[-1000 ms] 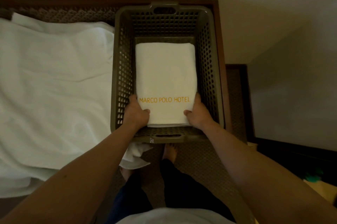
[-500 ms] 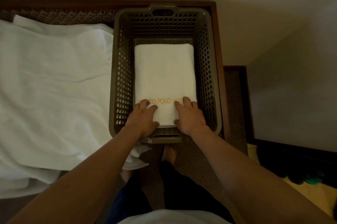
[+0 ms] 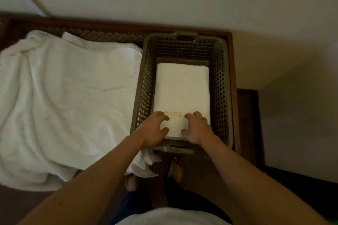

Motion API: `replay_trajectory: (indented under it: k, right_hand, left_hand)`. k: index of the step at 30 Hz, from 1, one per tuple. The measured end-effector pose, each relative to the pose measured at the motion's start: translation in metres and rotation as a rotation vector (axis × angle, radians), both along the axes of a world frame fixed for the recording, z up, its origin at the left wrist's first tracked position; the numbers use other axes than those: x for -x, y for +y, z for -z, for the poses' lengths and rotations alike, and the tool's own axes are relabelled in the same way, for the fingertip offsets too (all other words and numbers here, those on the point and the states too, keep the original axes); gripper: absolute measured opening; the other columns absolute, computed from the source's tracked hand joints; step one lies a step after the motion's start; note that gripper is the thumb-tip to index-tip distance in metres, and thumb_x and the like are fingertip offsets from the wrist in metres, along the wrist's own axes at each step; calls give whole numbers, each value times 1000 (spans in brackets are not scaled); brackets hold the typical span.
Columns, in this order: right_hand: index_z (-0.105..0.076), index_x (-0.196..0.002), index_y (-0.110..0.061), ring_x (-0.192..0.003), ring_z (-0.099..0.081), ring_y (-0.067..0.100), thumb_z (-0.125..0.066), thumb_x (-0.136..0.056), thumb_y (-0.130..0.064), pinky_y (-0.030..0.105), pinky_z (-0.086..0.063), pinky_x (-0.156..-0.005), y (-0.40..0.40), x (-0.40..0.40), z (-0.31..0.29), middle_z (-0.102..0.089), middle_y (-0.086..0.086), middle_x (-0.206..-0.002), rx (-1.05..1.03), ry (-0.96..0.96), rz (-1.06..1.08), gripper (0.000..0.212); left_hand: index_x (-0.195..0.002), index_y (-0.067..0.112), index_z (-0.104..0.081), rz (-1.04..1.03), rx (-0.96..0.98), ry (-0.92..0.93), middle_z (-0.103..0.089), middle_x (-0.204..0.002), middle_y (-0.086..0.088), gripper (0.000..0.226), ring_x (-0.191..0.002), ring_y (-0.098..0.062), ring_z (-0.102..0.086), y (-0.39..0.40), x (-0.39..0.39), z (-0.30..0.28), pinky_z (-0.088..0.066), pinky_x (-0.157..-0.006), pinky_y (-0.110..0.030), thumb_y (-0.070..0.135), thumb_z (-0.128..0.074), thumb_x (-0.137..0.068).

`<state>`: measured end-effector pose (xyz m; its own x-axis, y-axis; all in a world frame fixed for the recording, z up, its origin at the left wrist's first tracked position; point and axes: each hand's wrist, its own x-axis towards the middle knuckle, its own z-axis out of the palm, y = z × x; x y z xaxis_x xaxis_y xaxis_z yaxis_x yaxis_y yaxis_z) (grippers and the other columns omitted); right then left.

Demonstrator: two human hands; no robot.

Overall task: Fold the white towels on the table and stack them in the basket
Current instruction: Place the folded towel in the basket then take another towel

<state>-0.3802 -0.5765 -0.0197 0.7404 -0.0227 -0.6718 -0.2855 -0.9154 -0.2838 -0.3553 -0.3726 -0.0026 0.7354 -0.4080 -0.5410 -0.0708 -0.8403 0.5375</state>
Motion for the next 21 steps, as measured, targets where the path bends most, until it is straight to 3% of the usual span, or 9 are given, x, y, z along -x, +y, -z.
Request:
replay_trajectory:
  k: [6,9,13,18,21]
  right_hand:
    - [-47,-147,-20,-133,-47,31,-62,-96,-32,44,-43,-109,55,-28,-44,-40,8,-152,-254,-188,15,54]
    - [-53,-140,-19,-127,-53,27,-63,-95,-29,43,-47,-107,102,-49,-61,-48,5,-145,-338,-279,-32,47]
    - [-54,-139,-22,-129,-51,20,-62,-97,-29,39,-47,-107,163,-71,-69,-47,-3,-147,-397,-329,-161,44]
    - [-56,-136,-23,-127,-52,17,-60,-95,-32,37,-46,-106,229,-101,-51,-50,-4,-143,-394,-311,-203,42]
    - [-56,-136,-22,-128,-52,20,-59,-95,-32,41,-47,-104,267,-127,-32,-50,-2,-143,-332,-272,-156,43]
  left_hand:
    - [-125,32,-65,-272,125,-205,-49,-146,12,28,-131,-9,-47,74,5,-52,-44,-109,-28,24,-60,-99]
    - [-123,32,-66,-404,104,-242,-49,-148,10,26,-132,-10,-49,117,2,-58,-47,-108,-36,25,-63,-98]
    - [-122,33,-66,-508,105,-253,-49,-146,11,26,-129,-9,-51,166,-6,-52,-48,-107,-34,24,-65,-97]
    - [-111,42,-62,-502,128,-195,-51,-143,14,25,-124,-6,-54,224,-39,-31,-48,-106,-32,23,-66,-96]
    - [-116,33,-68,-398,121,-181,-53,-144,9,23,-125,-9,-55,264,-89,-15,-47,-106,-30,21,-65,-96]
